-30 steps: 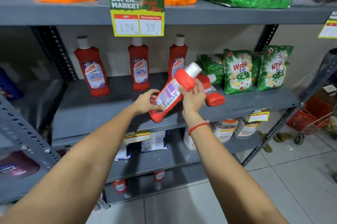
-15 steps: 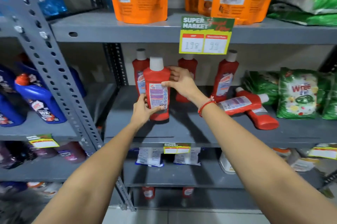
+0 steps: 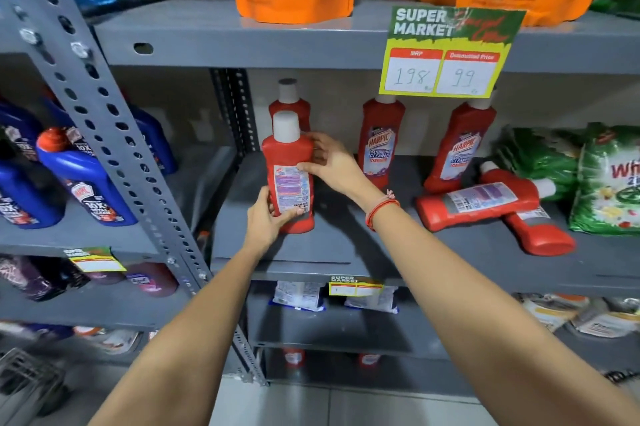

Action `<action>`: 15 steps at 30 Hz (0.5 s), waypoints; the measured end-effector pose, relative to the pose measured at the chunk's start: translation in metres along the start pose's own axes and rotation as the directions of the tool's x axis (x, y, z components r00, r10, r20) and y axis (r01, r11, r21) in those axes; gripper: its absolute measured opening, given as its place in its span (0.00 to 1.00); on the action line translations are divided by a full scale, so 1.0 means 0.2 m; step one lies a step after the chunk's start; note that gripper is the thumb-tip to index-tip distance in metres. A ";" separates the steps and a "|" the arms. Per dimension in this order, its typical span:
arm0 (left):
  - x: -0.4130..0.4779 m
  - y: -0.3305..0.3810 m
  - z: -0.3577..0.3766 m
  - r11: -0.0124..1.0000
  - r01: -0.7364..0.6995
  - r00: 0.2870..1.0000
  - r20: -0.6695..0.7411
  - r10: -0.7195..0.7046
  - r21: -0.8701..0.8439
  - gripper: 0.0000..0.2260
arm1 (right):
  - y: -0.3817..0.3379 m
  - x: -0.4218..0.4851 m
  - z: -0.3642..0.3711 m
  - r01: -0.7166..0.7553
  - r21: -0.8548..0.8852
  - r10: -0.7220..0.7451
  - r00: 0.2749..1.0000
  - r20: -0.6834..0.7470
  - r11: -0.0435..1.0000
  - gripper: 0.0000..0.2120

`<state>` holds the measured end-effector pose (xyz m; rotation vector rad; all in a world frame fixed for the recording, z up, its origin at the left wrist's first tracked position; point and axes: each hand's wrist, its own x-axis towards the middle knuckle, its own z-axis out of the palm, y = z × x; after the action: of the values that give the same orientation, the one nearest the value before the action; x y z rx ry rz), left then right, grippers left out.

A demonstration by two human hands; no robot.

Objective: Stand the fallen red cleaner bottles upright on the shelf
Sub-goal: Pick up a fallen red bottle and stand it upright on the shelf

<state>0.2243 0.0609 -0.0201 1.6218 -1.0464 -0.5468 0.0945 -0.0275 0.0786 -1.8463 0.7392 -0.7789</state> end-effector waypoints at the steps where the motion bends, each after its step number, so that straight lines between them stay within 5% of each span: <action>1: -0.01 0.00 0.01 1.000 0.002 1.000 -0.014 -0.002 -0.015 0.26 | 0.00 0.00 0.00 -0.001 -0.022 0.001 1.000 -0.004 1.000 0.30; 7: -0.20 0.04 0.21 0.999 0.031 0.922 -0.385 -0.039 -0.026 0.29 | -0.01 0.01 0.09 0.015 -0.219 -0.053 0.984 -0.171 0.976 0.30; 12: -0.23 0.10 0.33 0.990 0.096 0.924 -0.359 -0.128 -0.103 0.31 | -0.07 -0.02 0.17 0.065 -0.354 -0.180 0.935 -0.304 0.933 0.28; 15: -0.18 0.09 0.31 0.992 0.101 0.925 -0.360 -0.119 -0.069 0.25 | -0.08 -0.03 0.17 0.053 -0.301 -0.133 0.958 -0.253 0.952 0.27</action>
<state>0.1517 0.0575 -0.0280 1.6664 -0.6646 -0.3241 0.1204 0.0016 0.0810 -2.0748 0.9896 -1.0447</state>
